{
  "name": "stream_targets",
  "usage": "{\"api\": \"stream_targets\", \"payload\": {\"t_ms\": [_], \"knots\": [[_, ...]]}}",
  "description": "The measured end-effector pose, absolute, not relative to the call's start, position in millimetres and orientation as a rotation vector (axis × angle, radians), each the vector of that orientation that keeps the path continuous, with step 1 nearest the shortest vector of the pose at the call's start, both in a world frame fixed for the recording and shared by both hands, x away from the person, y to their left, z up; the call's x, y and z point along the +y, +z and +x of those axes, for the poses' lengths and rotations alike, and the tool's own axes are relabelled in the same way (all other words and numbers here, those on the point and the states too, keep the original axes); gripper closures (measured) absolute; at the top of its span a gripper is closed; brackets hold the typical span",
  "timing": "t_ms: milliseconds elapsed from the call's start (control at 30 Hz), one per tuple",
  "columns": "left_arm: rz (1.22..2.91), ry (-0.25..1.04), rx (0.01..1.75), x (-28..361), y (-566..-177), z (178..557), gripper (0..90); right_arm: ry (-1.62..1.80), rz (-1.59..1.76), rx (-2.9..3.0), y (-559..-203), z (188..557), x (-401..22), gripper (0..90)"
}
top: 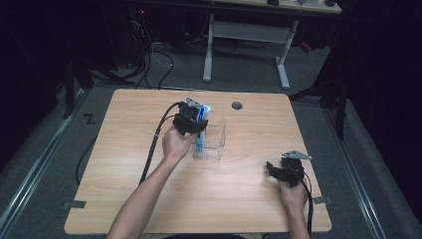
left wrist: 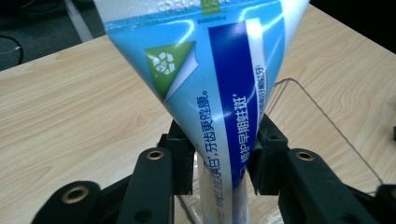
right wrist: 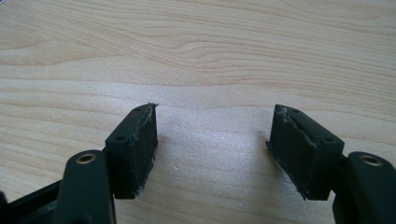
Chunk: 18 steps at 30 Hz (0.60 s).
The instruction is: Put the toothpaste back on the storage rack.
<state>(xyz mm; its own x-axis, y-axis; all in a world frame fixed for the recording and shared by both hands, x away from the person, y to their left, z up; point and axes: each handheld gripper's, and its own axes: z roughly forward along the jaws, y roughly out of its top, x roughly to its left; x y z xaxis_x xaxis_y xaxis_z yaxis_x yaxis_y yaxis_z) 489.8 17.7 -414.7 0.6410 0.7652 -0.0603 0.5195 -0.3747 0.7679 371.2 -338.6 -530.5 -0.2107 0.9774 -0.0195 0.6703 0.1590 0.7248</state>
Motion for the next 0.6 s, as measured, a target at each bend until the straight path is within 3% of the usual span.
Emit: {"api": "stream_targets", "payload": {"t_ms": [600], "knots": [[2.026, 0.423, 1.027, 33, -416, 488, 53.2, 0.818, 1.560, 1.947, -531, 371, -339, 32.5]]}}
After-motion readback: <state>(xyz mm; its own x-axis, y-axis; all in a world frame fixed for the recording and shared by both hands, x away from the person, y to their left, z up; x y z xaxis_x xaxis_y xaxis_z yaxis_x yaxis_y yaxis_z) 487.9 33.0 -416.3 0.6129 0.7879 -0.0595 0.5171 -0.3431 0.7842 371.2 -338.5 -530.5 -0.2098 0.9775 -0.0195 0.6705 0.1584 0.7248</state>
